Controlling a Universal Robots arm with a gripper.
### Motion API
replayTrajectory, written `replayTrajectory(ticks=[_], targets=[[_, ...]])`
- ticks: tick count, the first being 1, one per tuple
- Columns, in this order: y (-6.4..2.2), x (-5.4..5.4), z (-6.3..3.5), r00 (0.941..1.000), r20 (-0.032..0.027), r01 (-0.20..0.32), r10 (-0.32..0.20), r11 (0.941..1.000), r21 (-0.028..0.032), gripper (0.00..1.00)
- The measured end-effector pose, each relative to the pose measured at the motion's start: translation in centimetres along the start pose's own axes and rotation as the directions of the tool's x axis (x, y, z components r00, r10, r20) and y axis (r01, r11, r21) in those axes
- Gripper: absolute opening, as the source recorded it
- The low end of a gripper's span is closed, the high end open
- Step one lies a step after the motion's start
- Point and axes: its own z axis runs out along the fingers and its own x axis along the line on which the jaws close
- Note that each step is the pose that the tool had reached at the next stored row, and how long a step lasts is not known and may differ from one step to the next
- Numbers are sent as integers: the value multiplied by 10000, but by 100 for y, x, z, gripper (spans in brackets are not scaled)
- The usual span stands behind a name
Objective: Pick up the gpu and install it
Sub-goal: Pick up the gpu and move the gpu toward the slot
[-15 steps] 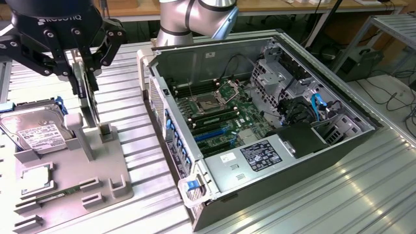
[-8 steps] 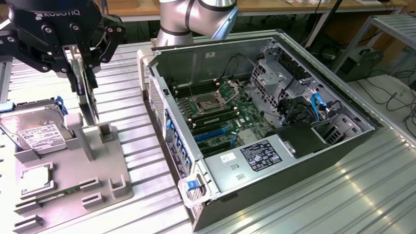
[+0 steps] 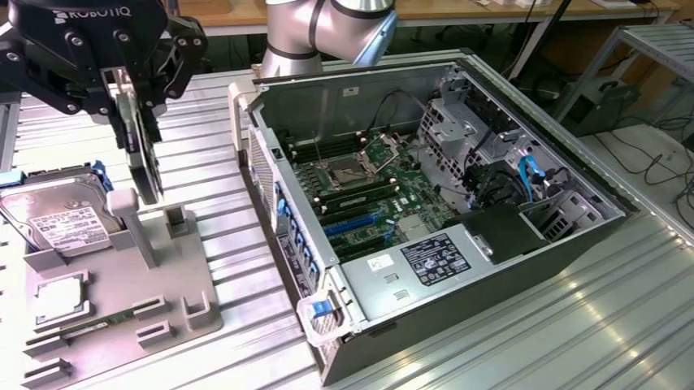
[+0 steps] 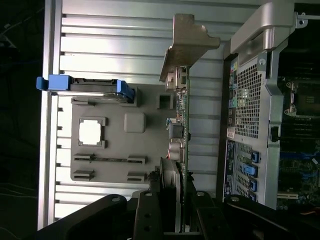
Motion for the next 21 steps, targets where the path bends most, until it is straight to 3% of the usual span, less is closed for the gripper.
replayTrajectory(ticks=[4,21], targets=[[2,0,-39,10000,-1,0,0,10000,1,27],[0,-38,-39,10000,-1,0,0,10000,1,27]])
